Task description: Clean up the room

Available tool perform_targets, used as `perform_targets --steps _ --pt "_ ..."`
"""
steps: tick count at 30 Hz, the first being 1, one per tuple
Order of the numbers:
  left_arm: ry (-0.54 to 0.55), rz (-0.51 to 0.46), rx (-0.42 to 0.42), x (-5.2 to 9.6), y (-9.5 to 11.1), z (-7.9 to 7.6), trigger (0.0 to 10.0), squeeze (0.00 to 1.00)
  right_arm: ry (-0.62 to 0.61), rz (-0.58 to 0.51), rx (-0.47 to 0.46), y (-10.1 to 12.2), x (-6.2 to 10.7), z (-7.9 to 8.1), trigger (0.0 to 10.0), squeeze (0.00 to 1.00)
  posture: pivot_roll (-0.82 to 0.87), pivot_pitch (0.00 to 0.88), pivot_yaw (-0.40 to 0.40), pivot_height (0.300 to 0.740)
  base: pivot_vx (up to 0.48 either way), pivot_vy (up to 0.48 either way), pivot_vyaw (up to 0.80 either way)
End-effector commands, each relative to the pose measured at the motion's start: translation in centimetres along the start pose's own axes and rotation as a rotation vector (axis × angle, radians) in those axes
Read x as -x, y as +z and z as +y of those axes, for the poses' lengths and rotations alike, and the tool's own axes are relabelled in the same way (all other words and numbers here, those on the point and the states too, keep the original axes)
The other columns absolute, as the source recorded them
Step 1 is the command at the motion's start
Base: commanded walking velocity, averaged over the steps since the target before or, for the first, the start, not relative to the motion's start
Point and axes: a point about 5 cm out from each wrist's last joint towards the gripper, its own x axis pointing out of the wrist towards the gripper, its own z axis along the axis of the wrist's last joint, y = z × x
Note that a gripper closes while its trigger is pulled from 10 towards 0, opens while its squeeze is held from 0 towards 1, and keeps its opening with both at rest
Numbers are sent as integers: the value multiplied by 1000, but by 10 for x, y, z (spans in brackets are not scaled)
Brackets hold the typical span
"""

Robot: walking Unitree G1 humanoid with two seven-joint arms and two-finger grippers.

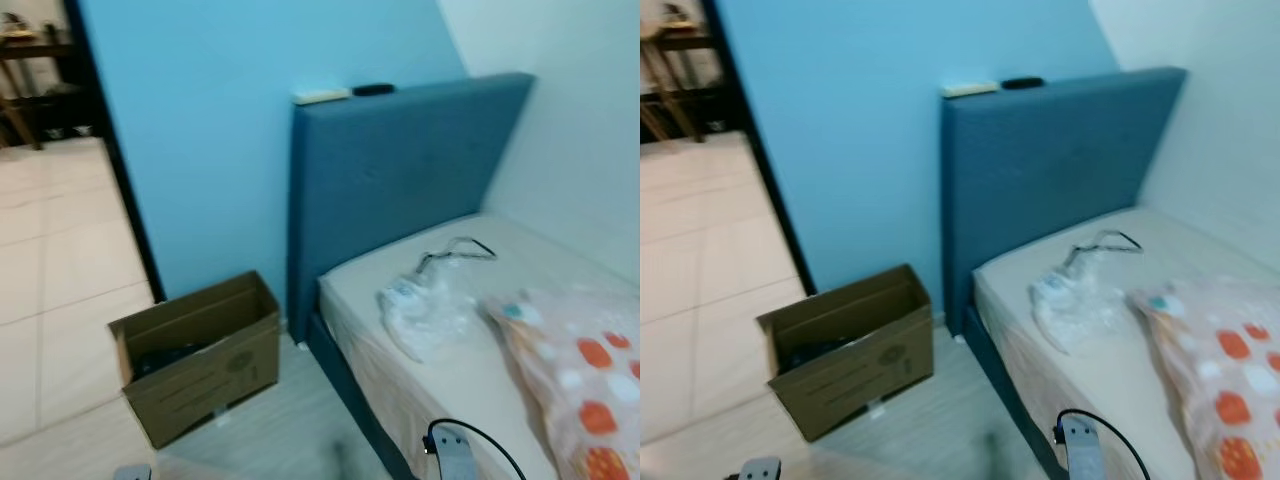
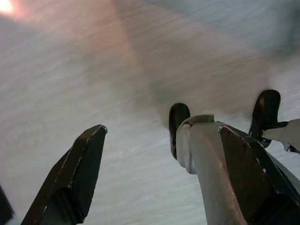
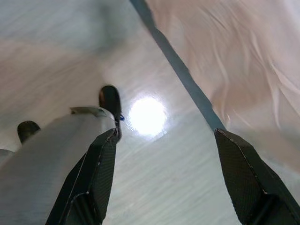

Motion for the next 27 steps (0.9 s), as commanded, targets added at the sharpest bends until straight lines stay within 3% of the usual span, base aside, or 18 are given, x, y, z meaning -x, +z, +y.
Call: perform_targets --steps 1,10,19,27 --pt "2 -17 -29 0 3 4 10000 0 -12 1 -5 1 0 -1 10000 0 40 0 -39 740 394 0 -681" --pt "13 -48 -1 0 9 9 10000 0 -20 -11 -18 1 0 -1 10000 0 40 0 -37 740 470 0 -653" --pt "6 -70 -18 -1 15 9 10000 0 12 -18 29 3 0 4 10000 0 38 0 -34 740 480 0 0" --pt "0 -75 -15 -1 16 7 10000 0 8 -15 27 4 0 4 10000 0 40 0 -38 740 480 0 -748"
